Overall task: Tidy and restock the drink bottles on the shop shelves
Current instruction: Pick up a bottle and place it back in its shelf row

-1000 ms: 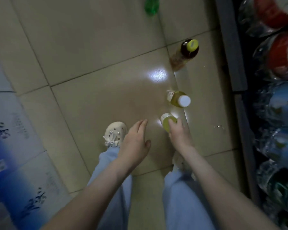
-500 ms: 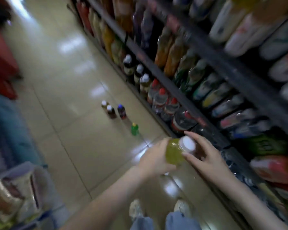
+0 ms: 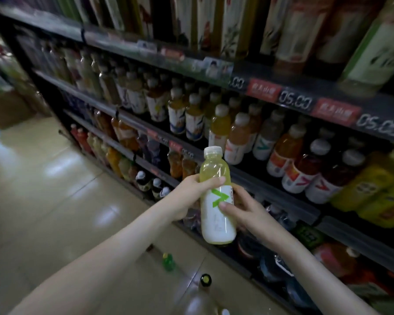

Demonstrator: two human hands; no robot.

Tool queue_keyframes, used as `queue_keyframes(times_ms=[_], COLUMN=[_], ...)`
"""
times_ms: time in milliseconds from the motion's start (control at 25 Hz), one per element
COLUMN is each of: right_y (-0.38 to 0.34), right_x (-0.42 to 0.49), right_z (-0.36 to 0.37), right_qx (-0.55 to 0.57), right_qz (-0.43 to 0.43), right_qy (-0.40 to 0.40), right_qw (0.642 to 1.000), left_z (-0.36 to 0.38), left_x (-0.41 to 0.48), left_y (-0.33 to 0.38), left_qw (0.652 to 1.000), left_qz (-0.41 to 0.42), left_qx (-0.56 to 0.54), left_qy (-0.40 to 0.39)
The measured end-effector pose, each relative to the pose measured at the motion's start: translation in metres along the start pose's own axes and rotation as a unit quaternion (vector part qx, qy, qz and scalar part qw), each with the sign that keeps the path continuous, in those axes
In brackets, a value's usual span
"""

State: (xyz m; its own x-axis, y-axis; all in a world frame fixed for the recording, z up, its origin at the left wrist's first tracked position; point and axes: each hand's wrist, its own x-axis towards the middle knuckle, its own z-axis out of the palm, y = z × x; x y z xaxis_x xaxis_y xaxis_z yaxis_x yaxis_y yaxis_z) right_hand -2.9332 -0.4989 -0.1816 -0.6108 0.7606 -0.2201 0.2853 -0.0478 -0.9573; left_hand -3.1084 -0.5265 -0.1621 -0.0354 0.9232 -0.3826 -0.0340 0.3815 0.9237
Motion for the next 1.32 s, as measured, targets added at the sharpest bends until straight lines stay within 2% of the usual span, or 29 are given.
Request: queue_keyframes(times_ms=[80, 240, 480, 640, 760, 840, 960, 1080, 1160, 1240, 1320], right_y=[-0.017, -0.039, -0.076, -0.084, -0.082, -0.082, -0.089, -0.105, -0.113, -0.117, -0.120], right_x=[0.006, 0.014, 0.025, 0.034, 0.038, 0.037, 0.029, 0.014, 0.004, -0.007, -0.020], right_z=[0.000, 0.017, 0.036, 0.049, 0.055, 0.053, 0.039, 0.017, 0.003, -0.009, -0.021], right_qx=[-0.024, -0.054, -0.025, 0.048, 0.112, 0.123, 0.095, 0.027, -0.019, -0.034, -0.047], right_qz=[0.002, 0.006, -0.029, -0.067, -0.092, -0.104, -0.112, -0.120, -0.120, -0.131, -0.150], right_qy=[0.026, 0.136, 0.272, 0.332, 0.383, 0.394, 0.397, 0.401, 0.437, 0.486, 0.532], right_qw=[0.999, 0.989, 0.961, 0.940, 0.912, 0.905, 0.906, 0.908, 0.891, 0.863, 0.832], left_z=[-0.004, -0.009, -0.044, -0.068, -0.076, -0.072, -0.058, -0.042, -0.027, -0.009, 0.012], left_x=[0.009, 0.022, 0.031, 0.046, 0.050, 0.048, 0.042, 0.042, 0.041, 0.045, 0.057], left_y=[0.018, 0.045, 0.090, 0.101, 0.092, 0.086, 0.097, 0.114, 0.129, 0.147, 0.166], left_qw=[0.999, 0.995, 0.965, 0.929, 0.878, 0.858, 0.852, 0.844, 0.825, 0.789, 0.726], left_qz=[0.019, 0.037, 0.116, 0.158, 0.174, 0.209, 0.277, 0.347, 0.389, 0.421, 0.471], left_qx=[0.021, 0.070, 0.130, 0.193, 0.312, 0.358, 0.357, 0.328, 0.333, 0.366, 0.427], left_qy=[-0.018, -0.057, -0.196, -0.274, -0.319, -0.304, -0.264, -0.244, -0.240, -0.257, -0.262])
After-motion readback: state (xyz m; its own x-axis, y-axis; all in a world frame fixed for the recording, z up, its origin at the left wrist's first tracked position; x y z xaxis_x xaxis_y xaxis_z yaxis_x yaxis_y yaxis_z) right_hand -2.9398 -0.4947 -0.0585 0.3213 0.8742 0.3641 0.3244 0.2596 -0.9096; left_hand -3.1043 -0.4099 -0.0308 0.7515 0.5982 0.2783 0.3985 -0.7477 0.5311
